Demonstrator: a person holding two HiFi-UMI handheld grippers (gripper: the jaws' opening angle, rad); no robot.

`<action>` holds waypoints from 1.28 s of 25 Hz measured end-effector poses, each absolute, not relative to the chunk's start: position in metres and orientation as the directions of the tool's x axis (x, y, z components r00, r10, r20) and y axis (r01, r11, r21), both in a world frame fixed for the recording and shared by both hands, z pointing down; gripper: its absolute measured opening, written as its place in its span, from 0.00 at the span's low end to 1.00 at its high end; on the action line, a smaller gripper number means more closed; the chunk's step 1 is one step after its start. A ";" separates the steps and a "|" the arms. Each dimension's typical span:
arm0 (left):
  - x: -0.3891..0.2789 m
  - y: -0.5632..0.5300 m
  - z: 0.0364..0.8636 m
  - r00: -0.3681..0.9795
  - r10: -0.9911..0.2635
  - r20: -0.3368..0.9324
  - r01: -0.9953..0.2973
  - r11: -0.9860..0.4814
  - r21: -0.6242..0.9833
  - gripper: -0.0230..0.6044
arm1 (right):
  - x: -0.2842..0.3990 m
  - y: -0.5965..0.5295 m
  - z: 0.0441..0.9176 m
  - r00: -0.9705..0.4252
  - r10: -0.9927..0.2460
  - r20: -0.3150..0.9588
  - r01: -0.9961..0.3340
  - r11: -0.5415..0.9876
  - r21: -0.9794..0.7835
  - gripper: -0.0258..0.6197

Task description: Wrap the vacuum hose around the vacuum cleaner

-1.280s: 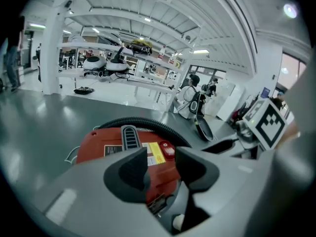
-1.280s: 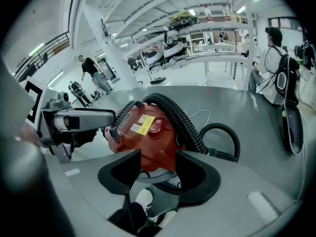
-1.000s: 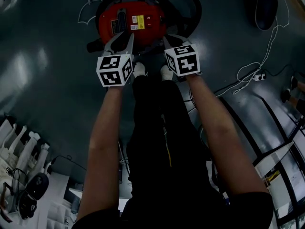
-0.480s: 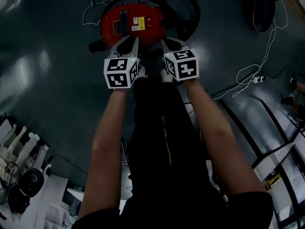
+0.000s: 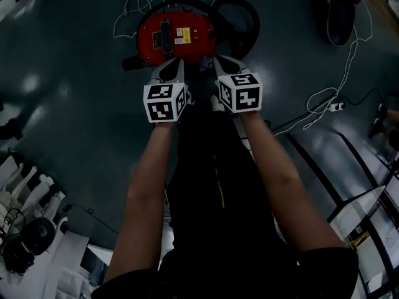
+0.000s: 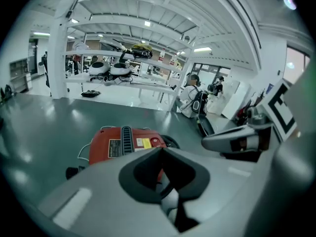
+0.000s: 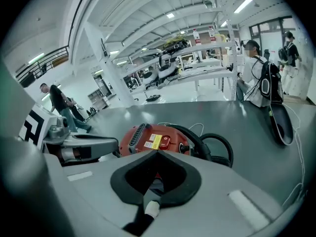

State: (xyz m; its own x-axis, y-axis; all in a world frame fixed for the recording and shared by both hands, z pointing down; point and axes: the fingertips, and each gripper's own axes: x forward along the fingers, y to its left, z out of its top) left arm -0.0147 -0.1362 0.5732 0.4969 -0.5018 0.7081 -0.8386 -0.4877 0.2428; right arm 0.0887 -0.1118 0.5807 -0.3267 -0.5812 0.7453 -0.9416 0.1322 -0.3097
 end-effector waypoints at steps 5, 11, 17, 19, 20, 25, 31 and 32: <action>-0.010 -0.118 0.549 0.497 -0.495 0.712 -0.842 -0.474 0.258 0.05 | 0.089 -0.100 0.544 -0.326 -0.613 0.720 -0.937 0.110 -0.331 0.03; -0.005 -0.107 0.515 0.499 -0.507 0.703 -0.841 -0.481 0.250 0.05 | 0.087 -0.094 0.508 -0.320 -0.636 0.702 -0.941 0.126 -0.314 0.03; -0.006 -0.104 0.496 0.496 -0.515 0.699 -0.849 -0.455 0.267 0.05 | 0.085 -0.088 0.492 -0.322 -0.626 0.710 -0.942 0.141 -0.303 0.03; -0.008 -0.104 0.492 0.497 -0.511 0.702 -0.848 -0.455 0.270 0.05 | 0.085 -0.087 0.489 -0.324 -0.624 0.711 -0.942 0.146 -0.301 0.03; -0.010 -0.104 0.491 0.497 -0.508 0.704 -0.848 -0.457 0.269 0.05 | 0.085 -0.087 0.488 -0.326 -0.623 0.711 -0.942 0.150 -0.301 0.03; -0.014 -0.100 0.495 0.519 -0.474 0.712 -0.842 -0.425 0.331 0.05 | 0.083 -0.082 0.492 -0.362 -0.603 0.711 -0.929 0.168 -0.331 0.03; -0.014 -0.103 0.506 0.531 -0.446 0.720 -0.838 -0.404 0.368 0.05 | 0.083 -0.088 0.501 -0.369 -0.599 0.711 -0.925 0.164 -0.342 0.03; -0.013 -0.104 0.508 0.530 -0.444 0.723 -0.837 -0.408 0.364 0.05 | 0.083 -0.089 0.503 -0.370 -0.597 0.712 -0.925 0.164 -0.343 0.03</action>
